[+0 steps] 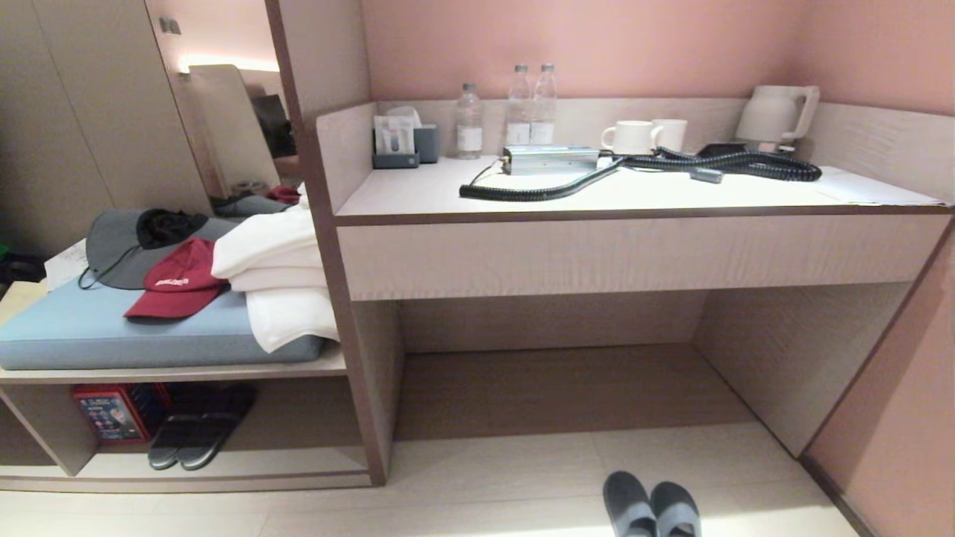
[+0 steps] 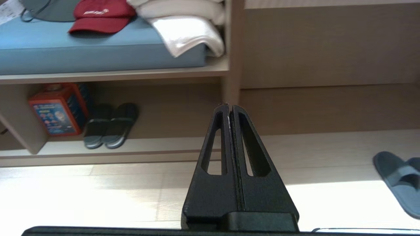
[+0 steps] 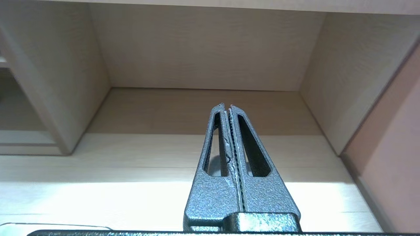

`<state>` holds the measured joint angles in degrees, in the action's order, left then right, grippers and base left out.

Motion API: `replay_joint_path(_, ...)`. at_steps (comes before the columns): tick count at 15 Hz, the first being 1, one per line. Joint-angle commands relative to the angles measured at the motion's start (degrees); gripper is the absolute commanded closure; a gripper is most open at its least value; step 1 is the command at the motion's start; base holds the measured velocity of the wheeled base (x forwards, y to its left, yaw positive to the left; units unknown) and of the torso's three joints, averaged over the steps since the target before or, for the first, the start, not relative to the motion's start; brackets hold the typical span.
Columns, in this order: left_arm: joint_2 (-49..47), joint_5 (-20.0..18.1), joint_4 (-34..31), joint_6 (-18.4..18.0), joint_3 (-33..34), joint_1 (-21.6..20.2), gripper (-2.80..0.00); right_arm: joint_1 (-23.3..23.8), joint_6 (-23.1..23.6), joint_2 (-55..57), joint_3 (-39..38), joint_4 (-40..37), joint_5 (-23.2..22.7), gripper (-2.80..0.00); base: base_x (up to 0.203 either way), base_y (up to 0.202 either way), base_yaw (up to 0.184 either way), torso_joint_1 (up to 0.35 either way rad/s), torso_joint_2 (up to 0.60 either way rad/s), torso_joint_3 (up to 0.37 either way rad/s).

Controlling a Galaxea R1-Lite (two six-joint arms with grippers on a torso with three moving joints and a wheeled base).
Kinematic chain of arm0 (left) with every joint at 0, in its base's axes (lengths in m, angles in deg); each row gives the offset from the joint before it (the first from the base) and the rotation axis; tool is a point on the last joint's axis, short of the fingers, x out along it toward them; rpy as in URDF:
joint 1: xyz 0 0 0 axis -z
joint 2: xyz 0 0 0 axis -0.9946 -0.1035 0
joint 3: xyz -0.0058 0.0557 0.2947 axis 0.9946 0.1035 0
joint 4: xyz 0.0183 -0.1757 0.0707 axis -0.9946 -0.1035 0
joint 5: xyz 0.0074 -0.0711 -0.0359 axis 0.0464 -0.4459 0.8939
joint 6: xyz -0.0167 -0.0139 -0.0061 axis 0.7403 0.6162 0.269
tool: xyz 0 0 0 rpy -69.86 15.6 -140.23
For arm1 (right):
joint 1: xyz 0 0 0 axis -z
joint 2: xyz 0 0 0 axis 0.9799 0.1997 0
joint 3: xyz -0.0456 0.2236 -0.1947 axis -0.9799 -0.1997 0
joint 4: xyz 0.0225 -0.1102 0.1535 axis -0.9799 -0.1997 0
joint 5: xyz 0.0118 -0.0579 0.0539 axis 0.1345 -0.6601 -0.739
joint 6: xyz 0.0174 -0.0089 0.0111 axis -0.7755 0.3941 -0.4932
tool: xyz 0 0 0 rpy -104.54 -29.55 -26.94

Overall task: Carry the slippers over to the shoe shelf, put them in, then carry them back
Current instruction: Pick up the slippers on the floor

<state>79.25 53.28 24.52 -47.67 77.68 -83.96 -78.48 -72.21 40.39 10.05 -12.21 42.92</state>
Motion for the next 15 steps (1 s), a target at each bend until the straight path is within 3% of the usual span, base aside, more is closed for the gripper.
replay_joint_path(1,0.0,0.03,0.02,0.02,0.0,-0.01,0.0,0.0,0.04,-0.1,0.0,0.0,0.02,0.0,0.0,-0.196,0.005,-0.002,0.0,0.002)
replay_joint_path(9,0.0,0.03,0.02,-0.07,0.0,-0.01,0.0,0.0,0.04,-0.1,0.0,0.0,0.02,0.0,0.0,-0.19,0.002,0.002,0.0,0.002)
replay_joint_path(15,0.0,0.03,0.02,-0.07,0.0,-0.01,0.0,0.0,0.04,-0.1,0.0,0.0,0.02,0.0,0.0,-0.015,0.0,0.0,0.0,0.0)
